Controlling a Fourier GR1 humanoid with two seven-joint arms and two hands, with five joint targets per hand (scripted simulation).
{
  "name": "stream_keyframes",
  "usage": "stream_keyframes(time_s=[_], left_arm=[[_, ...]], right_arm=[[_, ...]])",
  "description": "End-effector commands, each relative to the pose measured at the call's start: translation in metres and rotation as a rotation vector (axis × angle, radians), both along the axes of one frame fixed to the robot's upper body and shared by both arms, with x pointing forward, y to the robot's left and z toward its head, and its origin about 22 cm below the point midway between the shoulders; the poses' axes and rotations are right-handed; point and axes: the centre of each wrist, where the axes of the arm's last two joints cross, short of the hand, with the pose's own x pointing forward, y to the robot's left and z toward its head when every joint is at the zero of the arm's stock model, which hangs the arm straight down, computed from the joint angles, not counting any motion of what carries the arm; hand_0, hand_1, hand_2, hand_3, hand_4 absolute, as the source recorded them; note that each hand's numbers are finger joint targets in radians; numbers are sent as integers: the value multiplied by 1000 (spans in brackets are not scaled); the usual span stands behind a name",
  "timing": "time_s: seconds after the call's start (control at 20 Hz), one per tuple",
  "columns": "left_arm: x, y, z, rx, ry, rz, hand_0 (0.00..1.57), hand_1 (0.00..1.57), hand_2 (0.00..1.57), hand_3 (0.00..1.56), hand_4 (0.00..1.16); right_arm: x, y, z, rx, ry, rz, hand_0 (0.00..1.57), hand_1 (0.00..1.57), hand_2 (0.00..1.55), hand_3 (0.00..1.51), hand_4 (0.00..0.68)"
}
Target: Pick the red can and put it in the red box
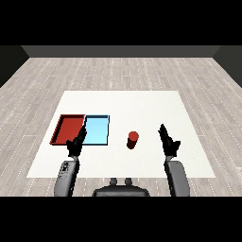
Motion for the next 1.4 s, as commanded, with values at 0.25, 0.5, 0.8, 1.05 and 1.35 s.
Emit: stream_keyframes(time_s=[0.25,0.5,0.8,1.05,1.35], left_arm=[[2,-9,27,33,-31,48,0,0,0,0,0],[-5,16,27,-93,-476,12,0,0,0,0,0],[0,-17,20,-70,-496,4,0,0,0,0,0],[-8,10,17,-79,-504,16,0,0,0,0,0],[0,4,17,-115,-504,-9,0,0,0,0,0]], right_arm=[[-8,-25,-13,-34,27,-10,0,0,0,0,0],[-13,-26,6,44,-319,59,0,0,0,0,0],[-10,-31,-5,32,-334,73,0,0,0,0,0],[-15,-31,-12,61,-324,84,0,0,0,0,0],[-3,-35,-15,67,-297,87,0,0,0,0,0]])
